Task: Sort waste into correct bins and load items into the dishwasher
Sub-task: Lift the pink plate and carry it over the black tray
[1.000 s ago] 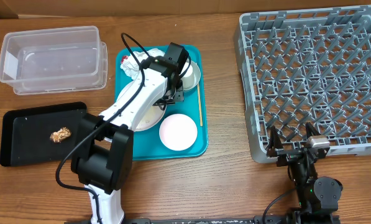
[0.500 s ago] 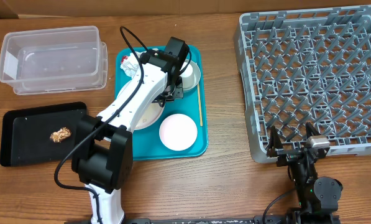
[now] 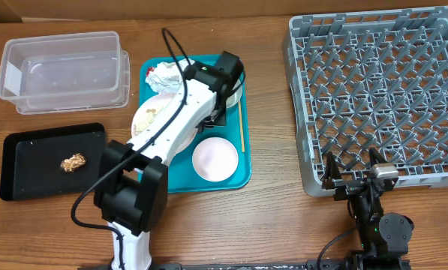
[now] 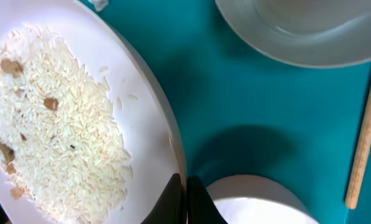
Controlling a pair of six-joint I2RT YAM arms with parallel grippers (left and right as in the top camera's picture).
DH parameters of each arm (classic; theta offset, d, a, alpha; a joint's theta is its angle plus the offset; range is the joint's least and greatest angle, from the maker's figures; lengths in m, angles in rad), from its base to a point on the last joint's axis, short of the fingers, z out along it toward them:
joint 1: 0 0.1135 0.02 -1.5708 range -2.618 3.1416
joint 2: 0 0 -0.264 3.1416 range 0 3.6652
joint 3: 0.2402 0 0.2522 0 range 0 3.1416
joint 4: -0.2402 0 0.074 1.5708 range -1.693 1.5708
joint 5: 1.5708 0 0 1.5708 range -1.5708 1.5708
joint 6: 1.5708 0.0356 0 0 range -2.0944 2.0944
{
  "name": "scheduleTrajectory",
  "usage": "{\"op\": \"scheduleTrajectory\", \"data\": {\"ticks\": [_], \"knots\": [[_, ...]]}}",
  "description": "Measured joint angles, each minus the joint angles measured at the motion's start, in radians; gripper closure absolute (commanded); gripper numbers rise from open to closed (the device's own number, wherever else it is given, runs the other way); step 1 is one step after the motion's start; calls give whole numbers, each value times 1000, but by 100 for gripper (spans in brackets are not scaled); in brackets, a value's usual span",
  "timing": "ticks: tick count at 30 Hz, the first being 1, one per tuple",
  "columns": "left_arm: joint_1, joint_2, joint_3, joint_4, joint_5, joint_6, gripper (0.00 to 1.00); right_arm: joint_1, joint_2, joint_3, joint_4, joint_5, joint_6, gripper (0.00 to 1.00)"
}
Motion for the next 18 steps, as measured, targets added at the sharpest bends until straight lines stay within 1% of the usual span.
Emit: {"op": "scheduleTrajectory", "data": {"ticks": [7,12,18], "knots": [[-6,0,89,-118,-59,-8,96,0,0,0,0,0,0,0],[14,0,164,-201,-95,-11,96,0,0,0,0,0,0,0],[107,0,267,-265,-103,-16,96,0,0,0,0,0,0,0]]}}
